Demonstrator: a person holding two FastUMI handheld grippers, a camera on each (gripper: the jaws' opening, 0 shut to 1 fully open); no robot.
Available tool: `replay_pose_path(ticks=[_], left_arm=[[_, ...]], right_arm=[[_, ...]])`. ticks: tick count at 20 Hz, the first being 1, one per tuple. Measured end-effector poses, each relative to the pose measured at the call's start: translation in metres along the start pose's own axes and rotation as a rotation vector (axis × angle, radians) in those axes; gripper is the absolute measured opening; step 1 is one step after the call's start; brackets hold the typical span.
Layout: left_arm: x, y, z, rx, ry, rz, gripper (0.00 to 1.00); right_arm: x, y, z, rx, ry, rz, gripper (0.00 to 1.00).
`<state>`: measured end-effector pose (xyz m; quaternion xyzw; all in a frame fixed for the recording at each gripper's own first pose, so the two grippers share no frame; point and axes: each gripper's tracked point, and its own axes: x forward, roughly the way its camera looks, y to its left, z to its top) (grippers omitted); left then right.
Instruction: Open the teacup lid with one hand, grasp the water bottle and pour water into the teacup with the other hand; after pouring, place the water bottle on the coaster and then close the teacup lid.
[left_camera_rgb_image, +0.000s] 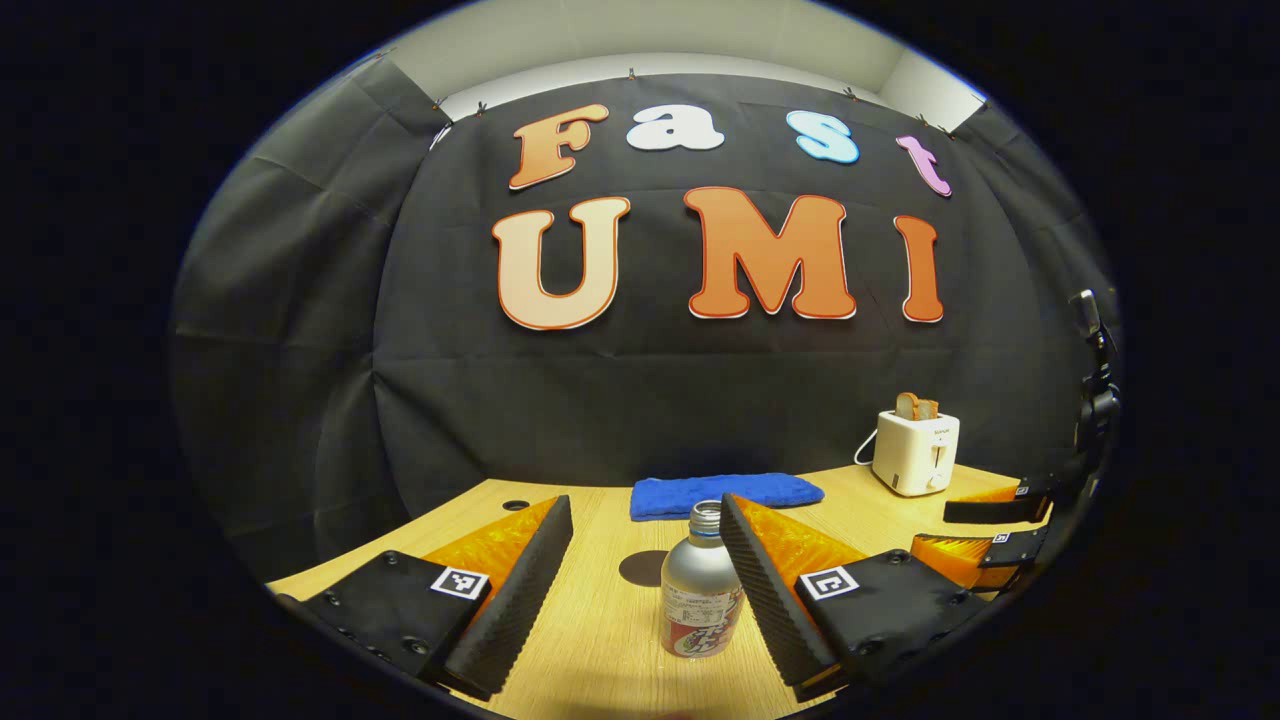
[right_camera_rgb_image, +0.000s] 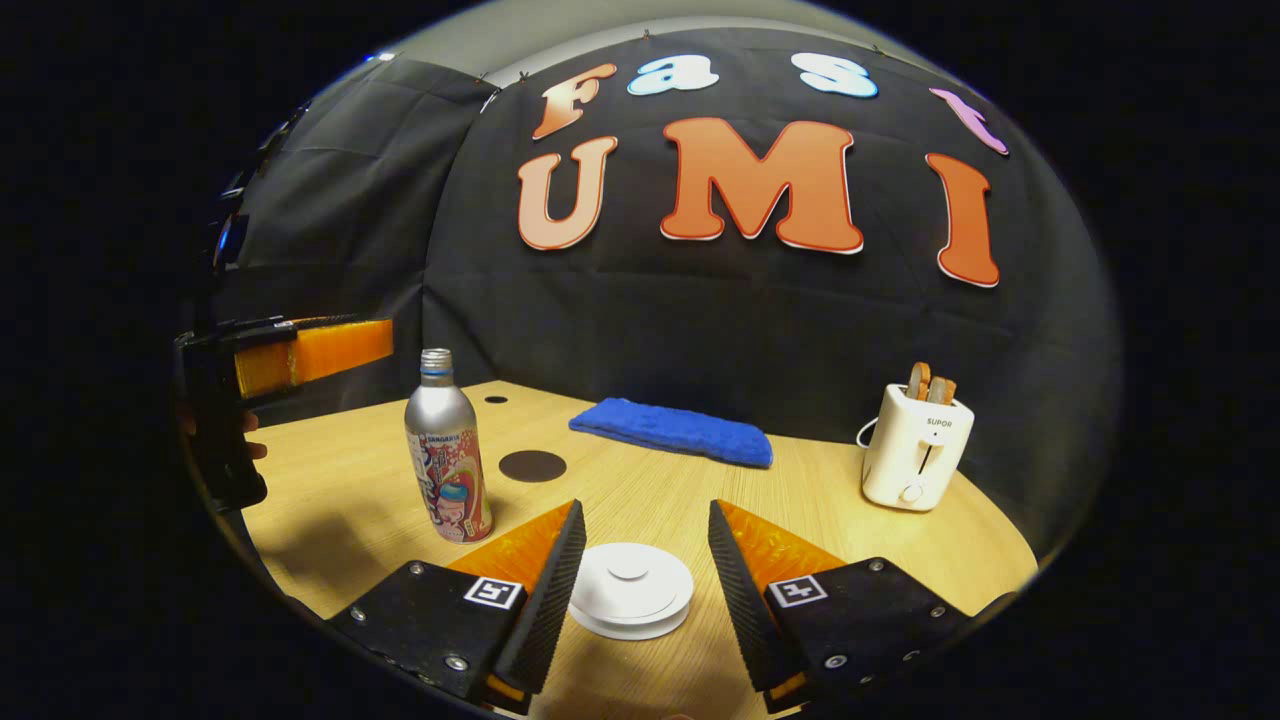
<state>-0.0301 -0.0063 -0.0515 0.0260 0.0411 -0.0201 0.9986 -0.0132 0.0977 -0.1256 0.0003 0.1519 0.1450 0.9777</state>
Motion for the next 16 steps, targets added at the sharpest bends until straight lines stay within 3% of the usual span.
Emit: replay_pose_path(ticks=[2,4,10,16], left_arm=[[0.000,0.001,-0.005,0.001,0.012,0.001,0.95],[-0.001,0.002,-0.010,-0.007,0.020,0.001,1.00],[0.002,0.001,-0.026,-0.013,0.053,-0.009,0.97],[0.005,-0.008,-0.040,0.002,0.080,-0.040,0.97]], right_arm=[[0.006,0.006,-0.010,0.017,0.033,0.022,0.67],[0.012,0.009,-0.018,0.020,0.055,0.033,0.62],[0.020,0.013,-0.034,0.032,0.104,0.046,0.47],[0.028,0.015,-0.041,0.012,0.113,0.054,0.40]])
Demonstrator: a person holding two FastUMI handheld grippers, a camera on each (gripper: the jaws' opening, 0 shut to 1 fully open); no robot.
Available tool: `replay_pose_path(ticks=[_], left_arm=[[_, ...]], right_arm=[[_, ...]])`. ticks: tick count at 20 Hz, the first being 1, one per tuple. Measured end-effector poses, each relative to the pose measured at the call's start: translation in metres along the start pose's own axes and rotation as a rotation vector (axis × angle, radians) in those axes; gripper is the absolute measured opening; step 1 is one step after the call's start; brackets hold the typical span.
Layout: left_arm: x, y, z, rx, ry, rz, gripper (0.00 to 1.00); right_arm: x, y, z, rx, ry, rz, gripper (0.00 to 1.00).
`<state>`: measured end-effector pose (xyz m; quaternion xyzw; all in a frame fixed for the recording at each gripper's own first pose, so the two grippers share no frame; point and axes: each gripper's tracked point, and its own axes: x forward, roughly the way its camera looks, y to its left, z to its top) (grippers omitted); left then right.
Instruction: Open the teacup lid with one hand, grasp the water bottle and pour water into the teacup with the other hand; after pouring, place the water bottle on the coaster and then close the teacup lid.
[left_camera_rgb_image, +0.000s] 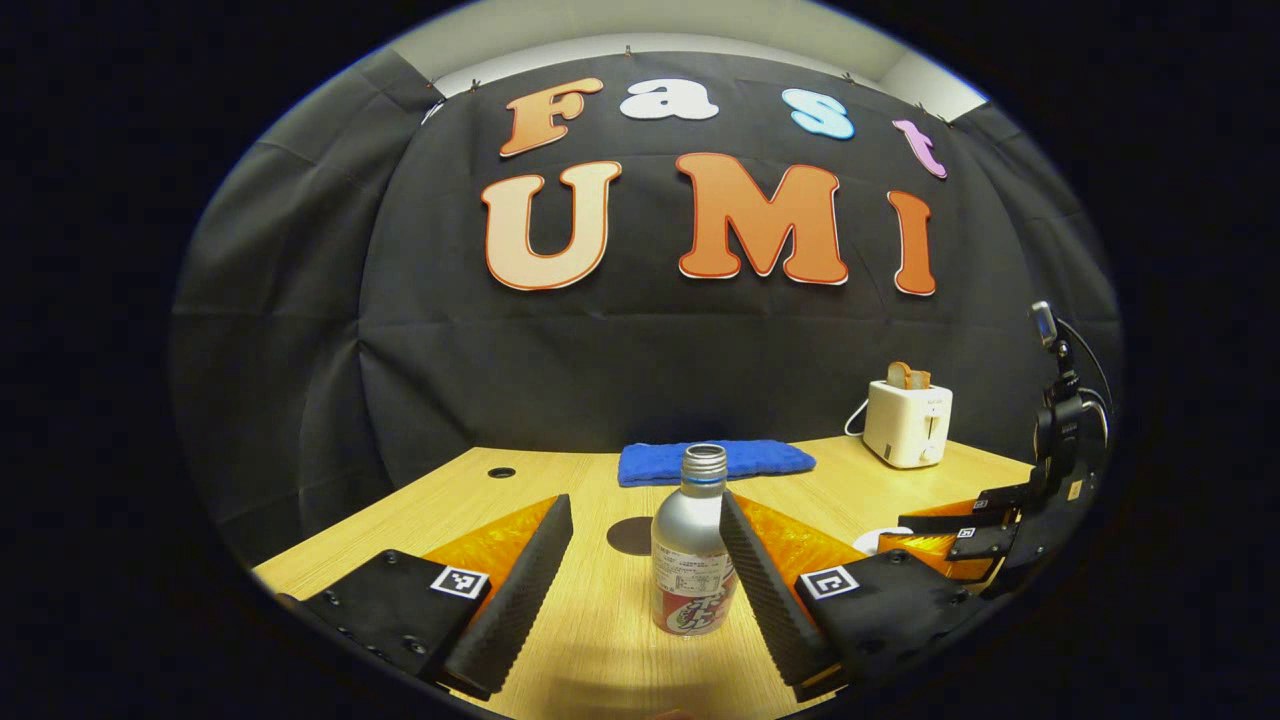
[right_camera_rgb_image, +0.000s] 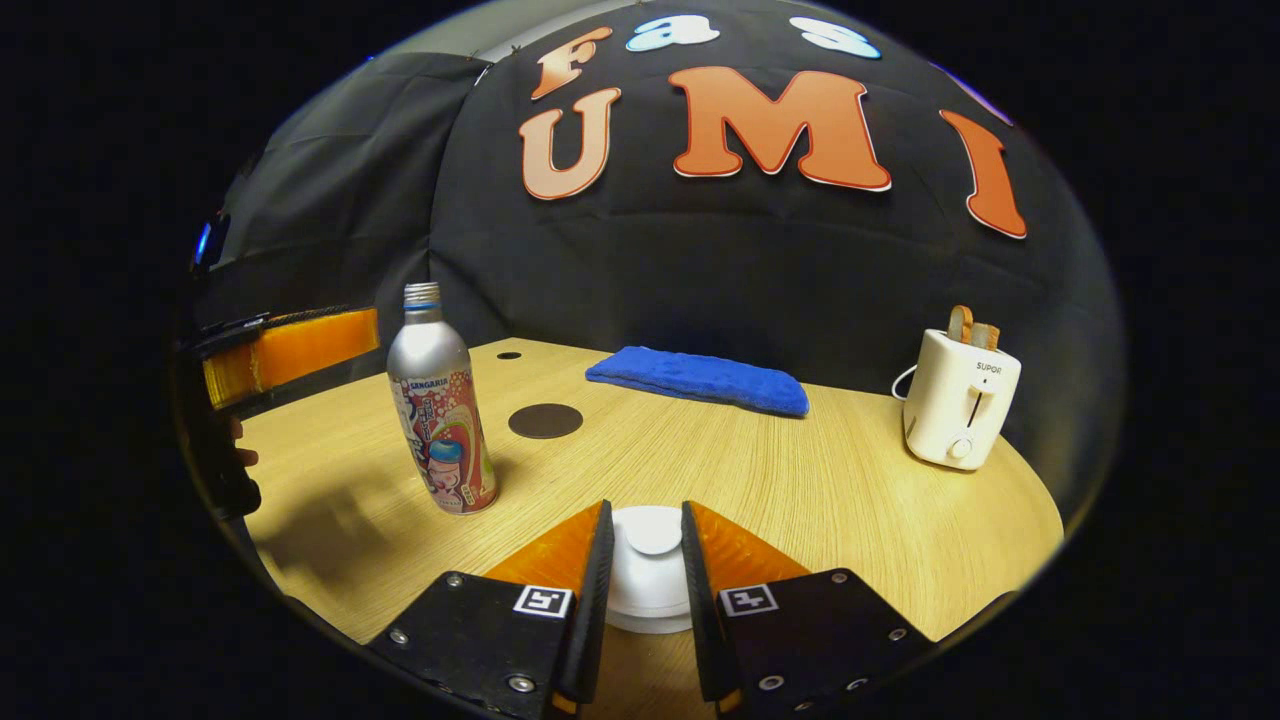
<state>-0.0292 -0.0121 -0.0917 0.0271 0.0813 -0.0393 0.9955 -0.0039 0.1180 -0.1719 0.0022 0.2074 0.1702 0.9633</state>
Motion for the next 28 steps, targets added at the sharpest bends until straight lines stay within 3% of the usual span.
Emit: replay_pose_path(ticks=[6,15,20,21,27,28], left_arm=[[0.004,-0.006,-0.013,0.009,0.035,-0.014,0.97],[0.015,-0.020,-0.051,0.022,0.120,-0.047,1.00],[0.027,-0.027,-0.070,0.008,0.175,-0.068,1.00],[0.030,-0.029,-0.075,0.004,0.188,-0.074,0.94],[0.040,-0.032,-0.094,-0.011,0.248,-0.100,0.98],[0.041,-0.034,-0.094,-0.011,0.242,-0.098,0.97]], right_arm=[[0.001,-0.003,0.001,-0.014,-0.010,-0.005,0.25],[-0.007,-0.009,0.019,0.000,-0.071,-0.008,0.23],[-0.019,-0.020,0.030,0.007,-0.099,-0.035,0.23],[-0.022,-0.023,0.032,0.009,-0.104,-0.041,0.23],[-0.037,-0.044,0.036,0.022,-0.122,-0.090,0.23],[-0.040,-0.047,0.035,0.021,-0.122,-0.096,0.19]])
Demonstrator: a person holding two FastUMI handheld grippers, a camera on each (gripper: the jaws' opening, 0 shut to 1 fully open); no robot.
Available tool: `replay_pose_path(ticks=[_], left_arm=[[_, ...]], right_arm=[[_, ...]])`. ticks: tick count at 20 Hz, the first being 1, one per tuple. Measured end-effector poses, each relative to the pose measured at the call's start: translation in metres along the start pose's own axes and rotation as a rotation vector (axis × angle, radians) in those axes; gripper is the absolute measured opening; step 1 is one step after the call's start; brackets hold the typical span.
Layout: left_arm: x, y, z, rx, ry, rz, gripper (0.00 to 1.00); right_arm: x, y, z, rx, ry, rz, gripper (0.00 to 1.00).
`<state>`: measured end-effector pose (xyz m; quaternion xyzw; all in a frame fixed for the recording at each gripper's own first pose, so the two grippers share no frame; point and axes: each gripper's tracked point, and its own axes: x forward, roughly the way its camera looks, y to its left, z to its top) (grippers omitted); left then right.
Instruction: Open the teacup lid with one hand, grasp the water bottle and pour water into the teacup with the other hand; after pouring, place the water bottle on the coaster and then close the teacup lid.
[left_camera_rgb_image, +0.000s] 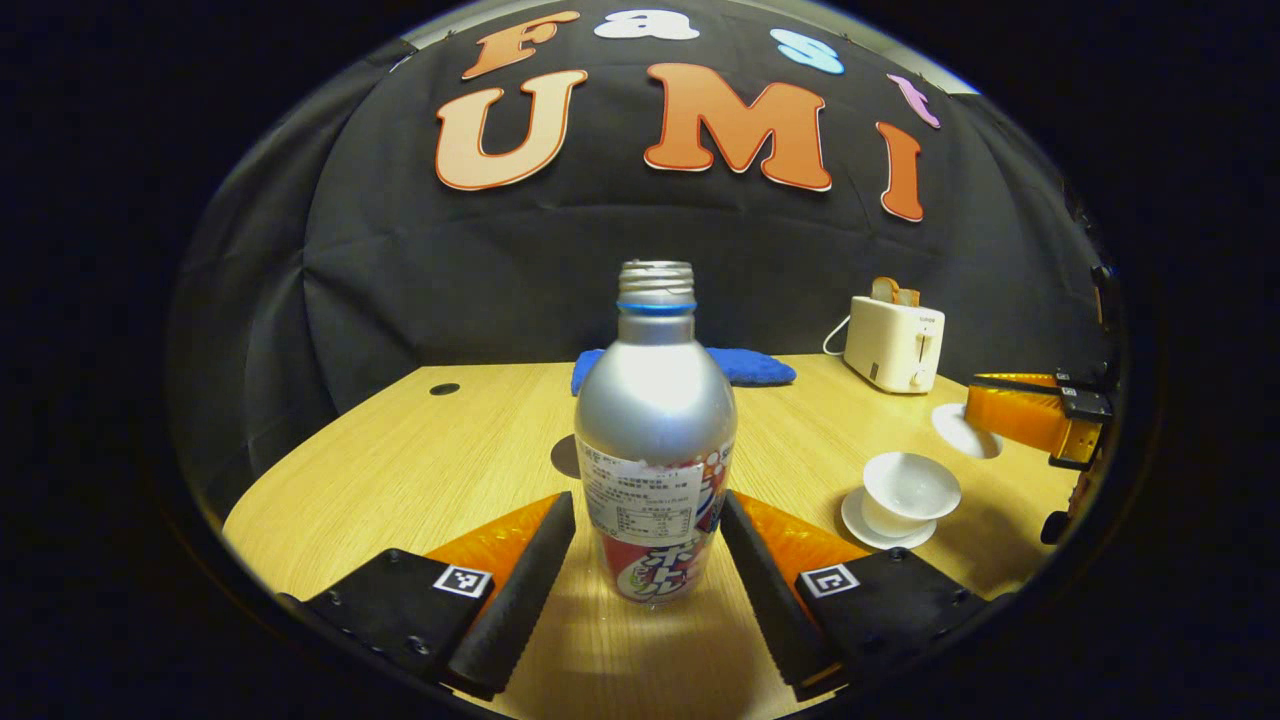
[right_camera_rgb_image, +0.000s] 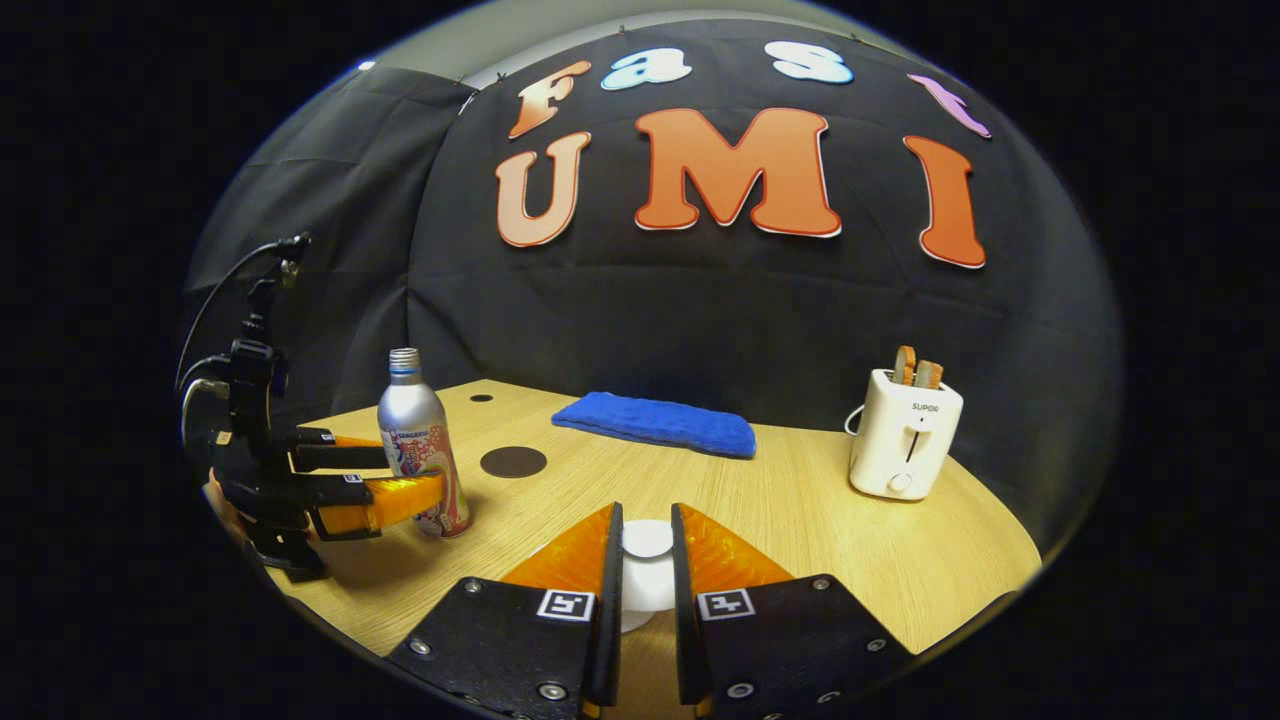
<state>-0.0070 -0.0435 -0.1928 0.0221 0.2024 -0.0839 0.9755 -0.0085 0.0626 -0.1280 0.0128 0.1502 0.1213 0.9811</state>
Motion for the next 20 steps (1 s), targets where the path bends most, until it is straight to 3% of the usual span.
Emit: replay_pose_path(ticks=[1,4,6,10,19,20], left_arm=[[-0.001,-0.001,0.002,0.006,0.001,0.000,0.84],[0.000,0.006,0.001,0.041,0.012,0.033,0.82],[0.003,0.009,0.009,0.089,0.006,0.045,0.85],[0.005,0.011,0.023,0.221,-0.006,0.091,0.83],[0.007,0.004,0.053,0.616,-0.059,0.180,0.80],[0.006,0.002,0.056,0.655,-0.068,0.190,0.83]], right_arm=[[-0.002,-0.005,0.001,0.000,-0.004,-0.014,0.23],[-0.010,-0.016,0.001,0.011,-0.009,-0.032,0.23],[-0.012,-0.022,0.003,0.018,-0.016,-0.045,0.23],[-0.018,-0.033,0.009,0.020,-0.034,-0.069,0.24],[-0.033,-0.055,0.014,0.053,-0.066,-0.102,0.23],[-0.034,-0.057,0.013,0.053,-0.068,-0.104,0.23]])
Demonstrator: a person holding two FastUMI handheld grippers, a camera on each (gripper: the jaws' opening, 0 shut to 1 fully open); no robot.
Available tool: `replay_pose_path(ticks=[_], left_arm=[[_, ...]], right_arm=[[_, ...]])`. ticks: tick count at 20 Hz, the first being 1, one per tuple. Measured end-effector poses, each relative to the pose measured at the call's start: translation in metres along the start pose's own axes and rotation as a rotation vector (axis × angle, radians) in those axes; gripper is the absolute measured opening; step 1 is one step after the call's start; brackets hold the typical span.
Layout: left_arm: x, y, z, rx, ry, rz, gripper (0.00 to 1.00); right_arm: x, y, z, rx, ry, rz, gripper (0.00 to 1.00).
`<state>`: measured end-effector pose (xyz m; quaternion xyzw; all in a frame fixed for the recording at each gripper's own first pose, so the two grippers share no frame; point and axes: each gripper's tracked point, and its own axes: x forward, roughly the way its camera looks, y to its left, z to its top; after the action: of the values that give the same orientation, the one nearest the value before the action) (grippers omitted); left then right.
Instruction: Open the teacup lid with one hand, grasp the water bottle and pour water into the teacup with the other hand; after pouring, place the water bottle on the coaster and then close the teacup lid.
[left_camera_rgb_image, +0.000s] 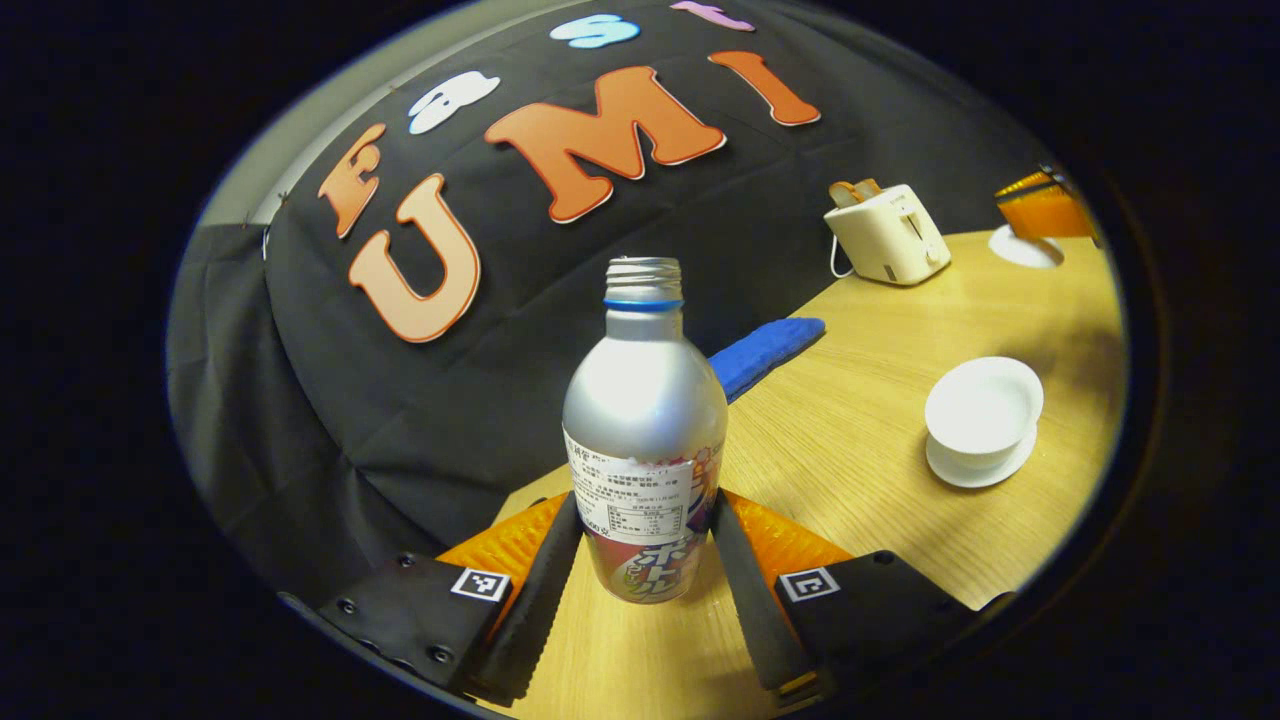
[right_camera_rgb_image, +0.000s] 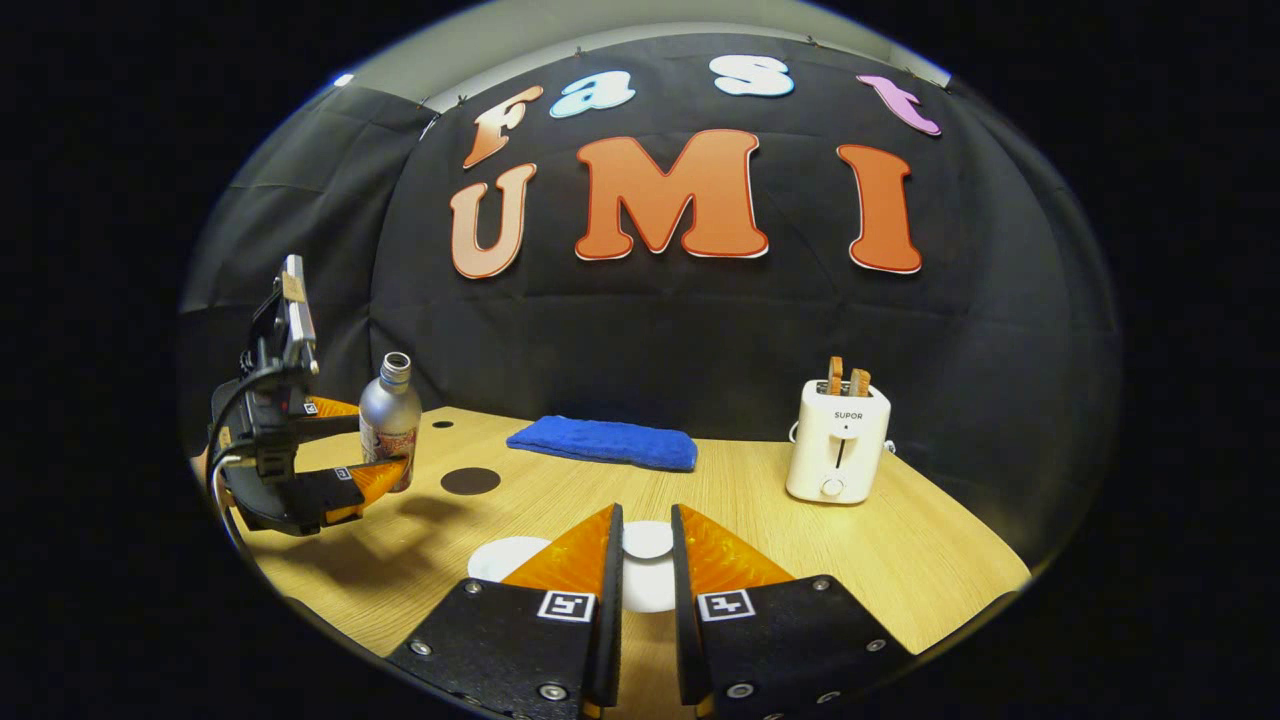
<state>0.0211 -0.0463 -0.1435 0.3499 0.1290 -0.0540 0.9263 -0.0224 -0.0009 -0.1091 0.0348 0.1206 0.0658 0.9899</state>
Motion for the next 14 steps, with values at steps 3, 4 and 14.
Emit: replay_pose_path(ticks=[3,4,14], left_arm=[[-0.001,0.003,0.003,0.098,-0.014,0.019,0.83],[0.001,0.002,0.004,0.130,-0.016,0.023,0.83],[-0.002,-0.003,0.011,0.415,-0.060,0.060,0.83]], right_arm=[[-0.004,-0.007,0.001,0.008,-0.007,-0.014,0.27],[-0.004,-0.009,0.001,0.015,-0.007,-0.013,0.23],[-0.010,-0.013,0.002,0.024,-0.018,-0.019,0.23]])
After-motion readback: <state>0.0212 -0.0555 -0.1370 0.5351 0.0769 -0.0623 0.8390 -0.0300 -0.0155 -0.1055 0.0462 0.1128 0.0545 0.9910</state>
